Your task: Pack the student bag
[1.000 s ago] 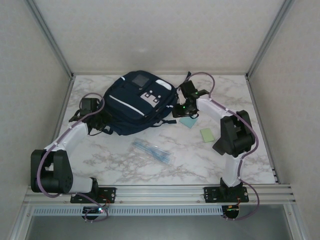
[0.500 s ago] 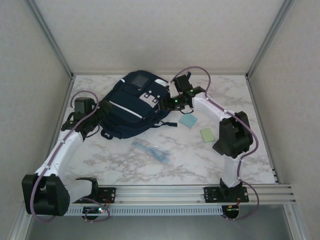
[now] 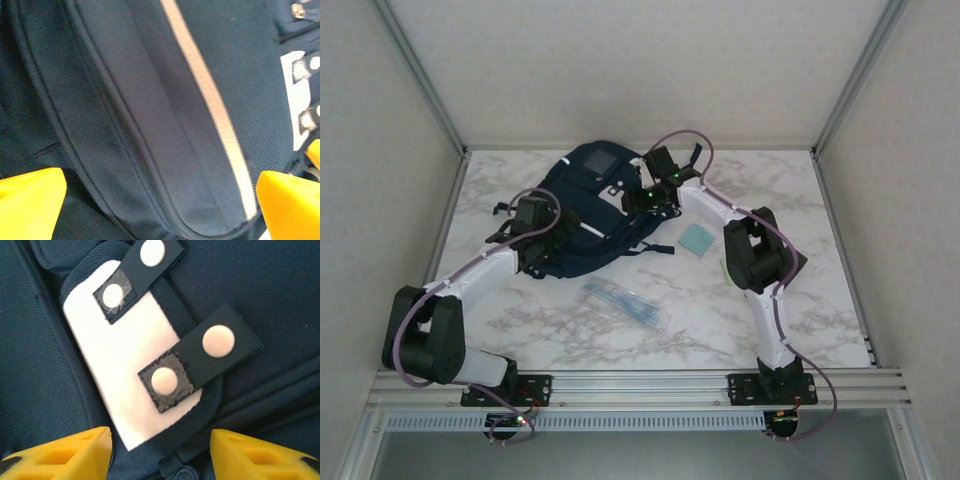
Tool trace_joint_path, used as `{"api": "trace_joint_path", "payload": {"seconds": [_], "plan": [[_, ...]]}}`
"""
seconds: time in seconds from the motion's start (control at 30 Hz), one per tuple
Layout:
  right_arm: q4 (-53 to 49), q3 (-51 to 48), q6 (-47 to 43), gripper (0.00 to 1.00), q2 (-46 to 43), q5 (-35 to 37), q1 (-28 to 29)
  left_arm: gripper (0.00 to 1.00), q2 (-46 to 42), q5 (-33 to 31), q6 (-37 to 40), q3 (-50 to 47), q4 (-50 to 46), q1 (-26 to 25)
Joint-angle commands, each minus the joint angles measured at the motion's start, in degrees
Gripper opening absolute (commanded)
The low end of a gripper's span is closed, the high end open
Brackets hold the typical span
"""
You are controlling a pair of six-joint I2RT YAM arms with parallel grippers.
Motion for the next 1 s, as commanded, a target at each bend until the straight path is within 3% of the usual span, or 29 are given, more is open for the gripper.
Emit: {"api": "trace_joint_path", "payload": {"seconds": [0.0,0.13,0.27,0.47,0.7,0.83,0.97], "plan": [[-1.02,1.53,0.96,0.57,3.2,0.5,0.37,0.97,3.72,-2.4,-0.31,-1.57,1.97,0.21],[0.57,-2.41,1.41,0.59,2.38,-1.88,1.45,0.97,7.65,-2.15,0.51,-1.39,3.19,0.81],[5.99,-9.91,4.7,0.58,-1.54,-11.81,3.15,0.97,11.51,-1.19,0.78,0.48,5.58,1.18],[14.09,-20.04,9.85,0.52,-9.26,-17.8,6.39,0.97,15.26,-0.71,0.77,4.33,6.81,1.16],[20.17,-23.66,12.74,0.43,-13.22,-24.61,8.17,0.97,16.44,-1.97,3.47,7.7,4.9,2.59],[15.51,-23.83,9.08,0.43,-15.49,-19.73,7.58,0.97,15.79,-1.88,6.32,9.47,1.2,4.14],[10.8,-25.2,8.41,0.47,-19.85,-10.06,5.72,0.96,12.25,-0.58,11.43,11.91,-4.45,3.96]]}}
